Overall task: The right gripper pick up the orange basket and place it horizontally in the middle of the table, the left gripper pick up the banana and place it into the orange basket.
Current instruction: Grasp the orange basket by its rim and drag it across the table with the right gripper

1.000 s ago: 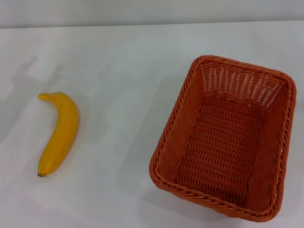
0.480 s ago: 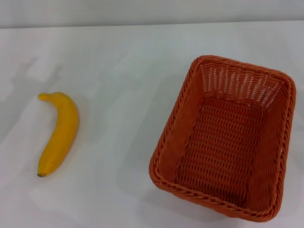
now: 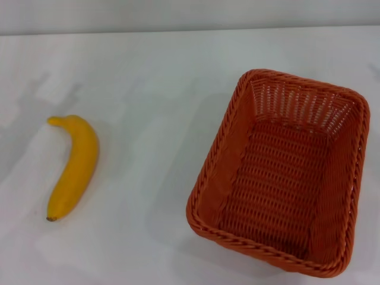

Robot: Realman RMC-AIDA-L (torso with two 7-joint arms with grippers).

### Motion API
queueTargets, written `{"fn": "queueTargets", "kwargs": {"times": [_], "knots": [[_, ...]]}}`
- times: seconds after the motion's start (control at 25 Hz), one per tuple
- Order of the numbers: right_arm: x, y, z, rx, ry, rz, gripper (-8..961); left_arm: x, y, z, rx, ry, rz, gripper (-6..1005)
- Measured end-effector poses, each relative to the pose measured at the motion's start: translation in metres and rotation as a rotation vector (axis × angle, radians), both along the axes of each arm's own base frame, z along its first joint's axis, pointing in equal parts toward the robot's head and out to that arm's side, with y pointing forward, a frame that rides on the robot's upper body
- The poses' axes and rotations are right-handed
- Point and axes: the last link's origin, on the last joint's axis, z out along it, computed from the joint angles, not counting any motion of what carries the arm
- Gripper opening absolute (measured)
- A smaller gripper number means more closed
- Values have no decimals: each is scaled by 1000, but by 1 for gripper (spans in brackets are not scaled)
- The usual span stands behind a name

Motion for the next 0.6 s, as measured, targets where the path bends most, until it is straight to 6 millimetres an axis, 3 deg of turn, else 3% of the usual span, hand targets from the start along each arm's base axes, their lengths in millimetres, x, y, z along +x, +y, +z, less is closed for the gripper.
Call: {"fn": "queueTargets", "kwargs": {"times": [0.12,0.36,0.6], "knots": [[-33,25,-5,-145,-98,-17,869,-1,-3,-1,-5,-4,-5,895],[-85,51,-28,-366,-357,-98,870,-1,-6,-3,-16,0,-16,895],[-98,56,-51,-493,-488,-174,869,4,-3,-13,-50,4,-34,895]]}}
